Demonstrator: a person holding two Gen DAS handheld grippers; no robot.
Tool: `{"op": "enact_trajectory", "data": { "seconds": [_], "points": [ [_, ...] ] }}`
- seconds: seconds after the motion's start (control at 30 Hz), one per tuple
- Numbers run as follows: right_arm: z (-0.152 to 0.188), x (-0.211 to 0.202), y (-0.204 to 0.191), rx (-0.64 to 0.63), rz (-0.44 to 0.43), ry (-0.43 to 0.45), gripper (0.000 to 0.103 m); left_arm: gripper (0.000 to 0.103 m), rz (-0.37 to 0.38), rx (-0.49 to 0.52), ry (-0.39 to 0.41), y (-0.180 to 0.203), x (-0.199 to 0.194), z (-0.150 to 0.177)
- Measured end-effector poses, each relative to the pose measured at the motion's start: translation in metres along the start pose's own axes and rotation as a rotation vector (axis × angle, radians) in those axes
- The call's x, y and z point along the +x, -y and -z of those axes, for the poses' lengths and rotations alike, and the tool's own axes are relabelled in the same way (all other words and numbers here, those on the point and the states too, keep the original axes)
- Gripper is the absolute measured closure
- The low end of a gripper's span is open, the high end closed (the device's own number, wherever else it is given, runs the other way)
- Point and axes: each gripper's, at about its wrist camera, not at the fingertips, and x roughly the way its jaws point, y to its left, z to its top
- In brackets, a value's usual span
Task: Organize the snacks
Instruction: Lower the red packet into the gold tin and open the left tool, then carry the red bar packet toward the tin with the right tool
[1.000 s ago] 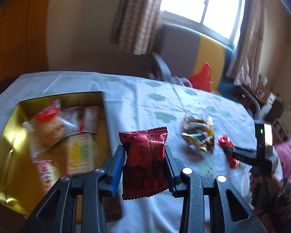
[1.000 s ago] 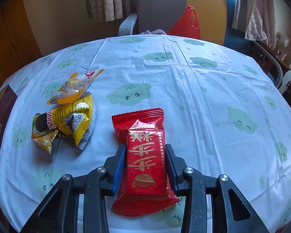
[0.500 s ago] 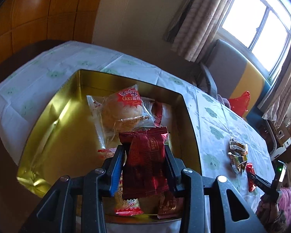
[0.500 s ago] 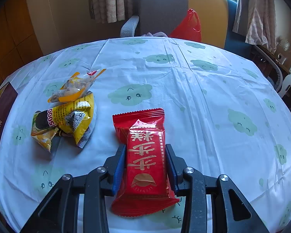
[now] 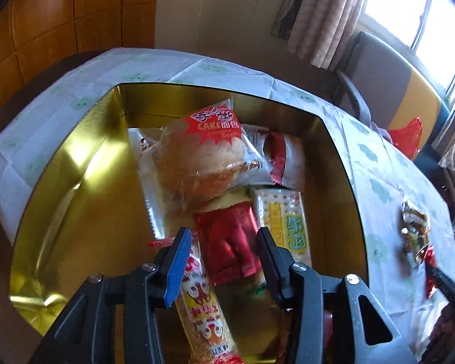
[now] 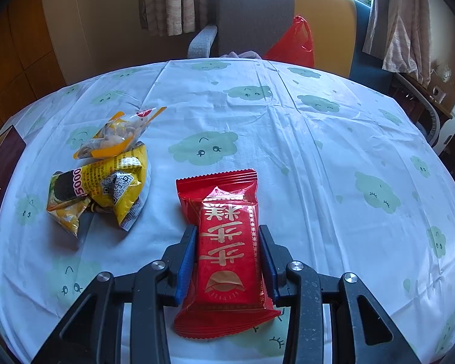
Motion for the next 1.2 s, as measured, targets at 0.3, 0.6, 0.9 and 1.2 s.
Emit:
{"op": "enact_trajectory", "data": {
  "seconds": [0.3,0.6,0.9,1.2],
  "points": [
    [0.001,-0.001,0.000,0.002,0.008,0.008,0.063,0.058,-0.105,0.026,0.072,0.007,-0.028,0.017],
    [0.001,-0.001,-0.001,-0.003,0.017,0.013,0.063,0.058,-0.132,0.070,0.132,0.014,-0.057,0.022],
    [0.000,-0.001,-0.002,-0.001,0.022,0.006,0.063,0.058,-0.134,0.104,0.158,0.022,-0.071,0.030],
    [0.002,-0.004,-0.003,0.006,0.011,-0.017,0.064,0.058,-0.127,0.114,0.177,0.024,-0.078,0.034]
  ]
}}
